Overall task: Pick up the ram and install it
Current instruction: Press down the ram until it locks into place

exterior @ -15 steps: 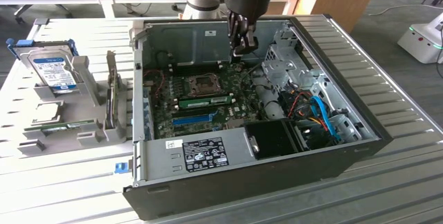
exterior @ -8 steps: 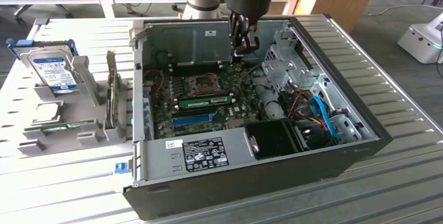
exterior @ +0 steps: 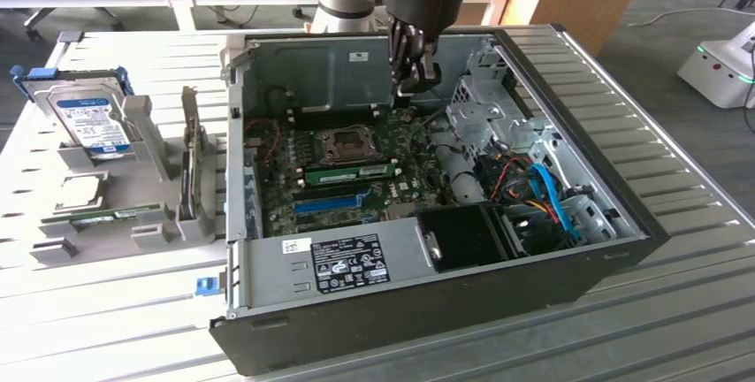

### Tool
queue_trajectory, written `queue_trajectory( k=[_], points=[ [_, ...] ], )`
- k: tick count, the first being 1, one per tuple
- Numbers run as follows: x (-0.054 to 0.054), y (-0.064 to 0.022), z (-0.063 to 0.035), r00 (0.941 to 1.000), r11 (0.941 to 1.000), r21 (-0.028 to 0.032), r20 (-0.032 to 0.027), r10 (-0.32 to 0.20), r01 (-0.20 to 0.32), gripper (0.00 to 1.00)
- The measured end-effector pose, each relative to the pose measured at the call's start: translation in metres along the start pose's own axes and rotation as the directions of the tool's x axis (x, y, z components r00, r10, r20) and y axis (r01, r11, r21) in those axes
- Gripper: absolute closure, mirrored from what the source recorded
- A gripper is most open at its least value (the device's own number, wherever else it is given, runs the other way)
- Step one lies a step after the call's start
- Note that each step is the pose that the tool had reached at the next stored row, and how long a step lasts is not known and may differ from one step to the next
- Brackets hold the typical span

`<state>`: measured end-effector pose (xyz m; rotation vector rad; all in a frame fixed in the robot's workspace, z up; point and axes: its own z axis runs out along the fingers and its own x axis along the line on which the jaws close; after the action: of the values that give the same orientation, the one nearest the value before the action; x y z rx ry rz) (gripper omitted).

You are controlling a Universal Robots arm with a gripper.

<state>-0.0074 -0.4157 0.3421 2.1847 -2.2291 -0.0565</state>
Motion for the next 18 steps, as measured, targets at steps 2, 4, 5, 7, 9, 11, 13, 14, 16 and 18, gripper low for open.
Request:
queue_trajectory(
  k=[2,4,5,7,9,11,13,14,16,18],
  points=[
    [0.0,-0.0006,0.0,1.0,1.0,-0.0013,0.0,0.0,0.0,0.89],
    [-0.0001,-0.0026,0.0,1.0,1.0,-0.0055,-0.0001,0.0,0.0,0.89],
    [-0.0001,-0.0037,-0.0001,1.0,1.0,-0.0069,-0.0001,0.0,0.0,0.89],
    [-0.0001,-0.0056,-0.0001,1.0,1.0,-0.009,-0.0002,0.0,0.0,0.89],
    [-0.0001,-0.0074,-0.0001,1.0,1.0,-0.01,-0.0003,0.0,0.0,0.89],
    [-0.0002,-0.0078,0.0,1.0,0.9999,-0.01,-0.0002,0.0,0.0,0.89],
    [-0.0002,-0.0078,0.0,1.0,0.9999,-0.0101,-0.0002,0.0,0.0,0.89],
    [-0.0002,-0.0078,0.0,1.0,0.9999,-0.0101,-0.0002,0.0,0.0,0.89],
    [-0.0002,-0.0078,0.0003,1.0,0.9999,-0.0101,0.0,0.0,0.0,0.89],
    [0.0,-0.0079,0.0016,1.0,1.0,-0.01,0.0001,0.0,0.0,0.89]
  ],
)
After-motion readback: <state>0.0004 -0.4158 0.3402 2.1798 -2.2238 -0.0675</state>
